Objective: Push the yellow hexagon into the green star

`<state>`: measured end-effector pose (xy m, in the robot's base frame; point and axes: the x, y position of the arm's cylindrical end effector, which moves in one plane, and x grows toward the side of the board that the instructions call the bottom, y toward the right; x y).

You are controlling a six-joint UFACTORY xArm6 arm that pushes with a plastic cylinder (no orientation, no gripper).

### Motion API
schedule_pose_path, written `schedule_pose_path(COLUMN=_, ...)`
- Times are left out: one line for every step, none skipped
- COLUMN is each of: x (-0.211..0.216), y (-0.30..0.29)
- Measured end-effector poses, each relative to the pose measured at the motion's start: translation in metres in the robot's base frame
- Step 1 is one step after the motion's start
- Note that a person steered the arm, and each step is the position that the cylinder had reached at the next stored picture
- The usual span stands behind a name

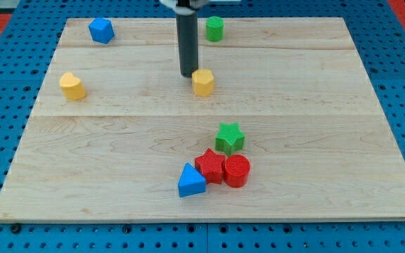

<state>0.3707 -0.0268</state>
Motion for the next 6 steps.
schedule_pose_path(x=0.014, y=0.003)
schedule_pose_path(x=-0.004, y=0.020)
schedule_pose_path(x=0.057, y=0.042)
schedule_pose_path(x=0.085, y=0.014)
schedule_pose_path(x=0.034, y=0.038)
schedule_pose_path(x=0.035, y=0.074)
